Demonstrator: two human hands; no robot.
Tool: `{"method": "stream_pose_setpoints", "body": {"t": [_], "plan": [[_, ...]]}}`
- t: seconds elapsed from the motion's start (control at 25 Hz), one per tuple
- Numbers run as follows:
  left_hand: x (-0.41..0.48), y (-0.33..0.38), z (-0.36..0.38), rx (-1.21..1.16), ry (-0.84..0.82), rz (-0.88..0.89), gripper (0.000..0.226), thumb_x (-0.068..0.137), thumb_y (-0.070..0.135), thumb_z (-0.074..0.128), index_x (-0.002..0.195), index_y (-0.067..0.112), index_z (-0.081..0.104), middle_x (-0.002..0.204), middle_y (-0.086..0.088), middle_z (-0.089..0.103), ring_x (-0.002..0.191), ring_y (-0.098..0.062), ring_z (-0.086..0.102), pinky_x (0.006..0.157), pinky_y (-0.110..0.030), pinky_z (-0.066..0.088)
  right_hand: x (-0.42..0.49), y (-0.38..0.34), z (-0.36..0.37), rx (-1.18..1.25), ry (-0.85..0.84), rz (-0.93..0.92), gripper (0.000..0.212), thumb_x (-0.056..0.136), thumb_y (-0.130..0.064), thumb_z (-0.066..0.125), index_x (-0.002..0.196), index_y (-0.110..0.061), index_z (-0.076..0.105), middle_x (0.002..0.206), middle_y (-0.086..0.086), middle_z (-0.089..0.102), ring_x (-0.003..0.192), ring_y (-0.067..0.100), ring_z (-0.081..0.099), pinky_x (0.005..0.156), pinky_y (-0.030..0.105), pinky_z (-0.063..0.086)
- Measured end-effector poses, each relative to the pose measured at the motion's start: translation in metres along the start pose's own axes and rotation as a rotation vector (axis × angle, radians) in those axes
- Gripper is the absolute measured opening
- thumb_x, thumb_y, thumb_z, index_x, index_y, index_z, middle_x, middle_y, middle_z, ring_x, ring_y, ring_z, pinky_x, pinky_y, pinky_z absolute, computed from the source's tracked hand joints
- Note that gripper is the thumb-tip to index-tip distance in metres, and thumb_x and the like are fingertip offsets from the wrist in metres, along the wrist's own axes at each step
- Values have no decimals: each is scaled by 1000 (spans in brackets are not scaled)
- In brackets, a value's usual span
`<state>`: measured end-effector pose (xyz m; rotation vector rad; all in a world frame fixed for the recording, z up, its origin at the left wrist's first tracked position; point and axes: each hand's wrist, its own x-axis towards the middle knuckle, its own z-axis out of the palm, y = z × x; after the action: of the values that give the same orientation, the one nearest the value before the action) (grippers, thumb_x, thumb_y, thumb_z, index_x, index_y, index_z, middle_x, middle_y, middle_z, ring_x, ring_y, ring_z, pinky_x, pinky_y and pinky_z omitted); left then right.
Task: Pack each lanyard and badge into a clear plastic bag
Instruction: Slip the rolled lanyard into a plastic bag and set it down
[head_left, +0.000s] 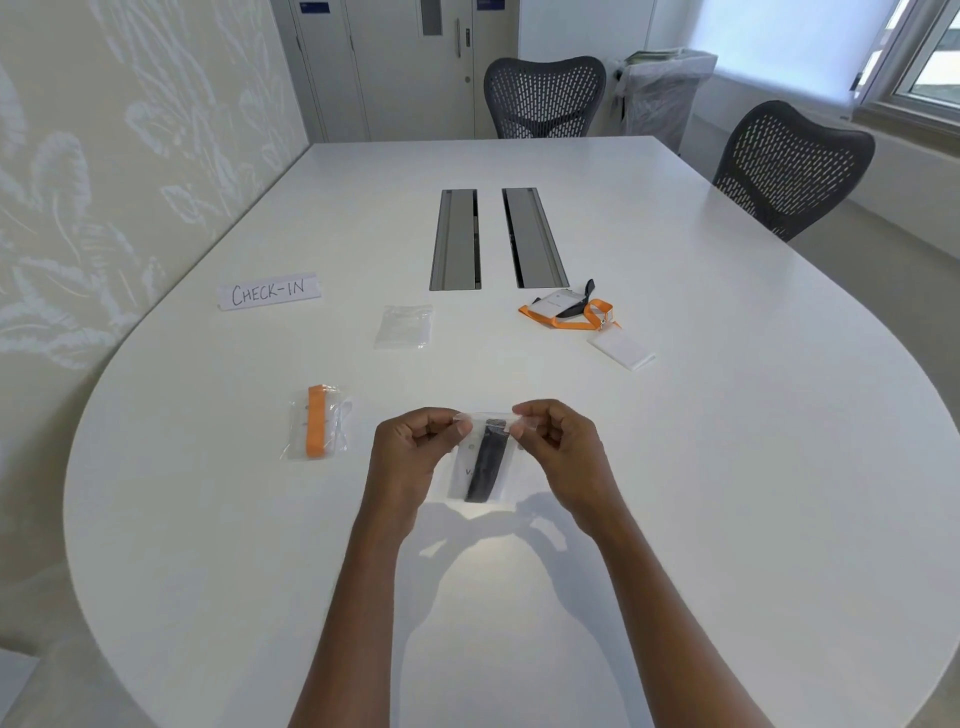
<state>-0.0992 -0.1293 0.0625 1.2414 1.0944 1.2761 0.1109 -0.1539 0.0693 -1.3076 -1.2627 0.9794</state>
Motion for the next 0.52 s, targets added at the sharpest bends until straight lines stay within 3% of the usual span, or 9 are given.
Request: {"method": "stream_pose_setpoints", "body": {"t": [0.08,0.28,0.52], "plan": [[0,0,1,-13,-7,-5,7,88,11,84,94,16,84,99,-7,83,85,-13,75,79,-20,57,0,1,-5,40,-19,15,5,96,-15,77,99,-19,78,90,-1,78,82,11,69,83,29,59],[-2,2,0,-24,-18,-11,5,91,14,82,95,16,84,99,-7,83,88,-11,74,78,-18,55,1,-5,-20,88,-79,-17,16,97,-3,72,102,-15,82,88,-1,80,76,8,68,76,18,55],[-2,3,5,-78,23,-27,5,88,9,83,91,13,85,95,-8,83,82,-8,72,77,-14,54,2,-11,-22,50,-59,-32,10,97,-2,72,99,-12,76,81,0,73,75,9,64,75,21,55]]}}
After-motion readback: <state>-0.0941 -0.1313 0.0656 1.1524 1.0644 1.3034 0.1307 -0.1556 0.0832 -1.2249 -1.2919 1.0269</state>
